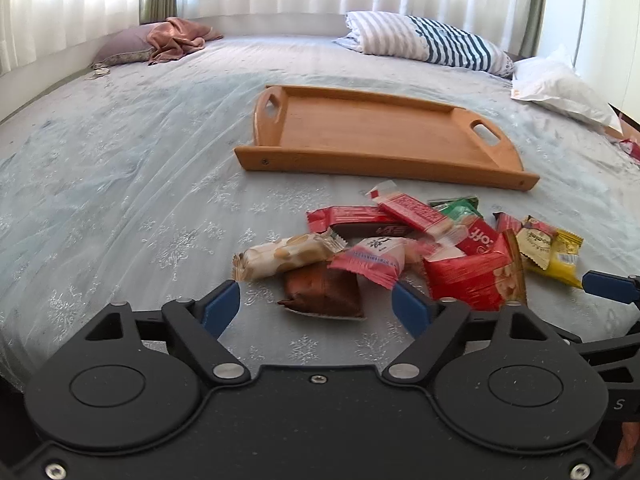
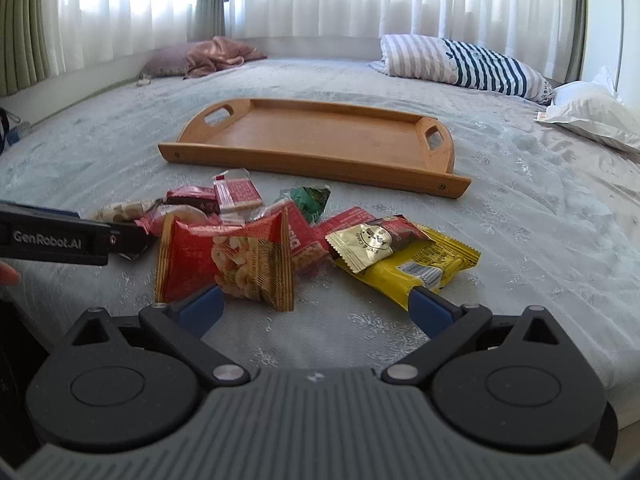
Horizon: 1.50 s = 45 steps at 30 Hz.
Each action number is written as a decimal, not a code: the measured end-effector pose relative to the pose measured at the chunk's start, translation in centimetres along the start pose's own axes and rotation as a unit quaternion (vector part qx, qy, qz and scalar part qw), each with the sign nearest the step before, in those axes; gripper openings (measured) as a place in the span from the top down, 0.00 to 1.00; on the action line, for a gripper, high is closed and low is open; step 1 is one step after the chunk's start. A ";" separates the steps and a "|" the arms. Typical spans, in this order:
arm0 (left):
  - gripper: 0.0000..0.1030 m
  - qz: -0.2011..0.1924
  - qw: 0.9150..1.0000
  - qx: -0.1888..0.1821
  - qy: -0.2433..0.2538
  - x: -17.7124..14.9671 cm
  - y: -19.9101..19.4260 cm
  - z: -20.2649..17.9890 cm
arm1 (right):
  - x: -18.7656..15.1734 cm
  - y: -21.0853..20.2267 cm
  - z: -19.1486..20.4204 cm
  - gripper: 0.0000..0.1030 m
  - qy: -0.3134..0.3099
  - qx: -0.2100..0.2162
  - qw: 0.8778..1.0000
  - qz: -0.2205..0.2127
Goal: Organize snacks
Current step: 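Lower the right gripper onto the red nut bag while the left gripper approaches the brown almond packet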
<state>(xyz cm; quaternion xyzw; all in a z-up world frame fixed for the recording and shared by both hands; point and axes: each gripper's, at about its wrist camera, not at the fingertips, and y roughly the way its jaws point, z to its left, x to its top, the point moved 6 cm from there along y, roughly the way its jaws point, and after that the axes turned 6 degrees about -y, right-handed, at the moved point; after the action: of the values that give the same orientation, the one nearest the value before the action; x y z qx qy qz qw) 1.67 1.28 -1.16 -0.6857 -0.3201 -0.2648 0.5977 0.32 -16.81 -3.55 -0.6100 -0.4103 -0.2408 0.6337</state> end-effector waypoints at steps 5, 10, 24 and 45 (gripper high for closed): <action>0.35 0.002 1.000 0.007 0.008 0.0 0.1 0.1 | 0.4 -0.1 1.0 0.02 0.016 0.024 0.999 -0.014; 0.45 0.013 1.000 -0.015 -0.006 0.3 0.4 0.5 | 0.9 0.0 2.3 0.04 0.024 0.047 0.998 -0.025; 0.53 0.021 0.999 -0.031 -0.025 0.5 0.2 1.8 | 1.9 1.7 4.6 0.04 0.013 0.013 0.999 -0.040; 0.53 0.029 0.998 -0.039 -0.029 0.5 1.3 1.1 | 2.0 1.3 4.8 0.31 0.006 0.008 0.999 -0.049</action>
<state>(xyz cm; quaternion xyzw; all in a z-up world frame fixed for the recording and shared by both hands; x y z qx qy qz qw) 3.01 2.30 -1.80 -0.7248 -0.3064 -0.2397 0.5685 1.40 -11.57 -3.02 -0.5826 -0.4377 -0.2725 0.6284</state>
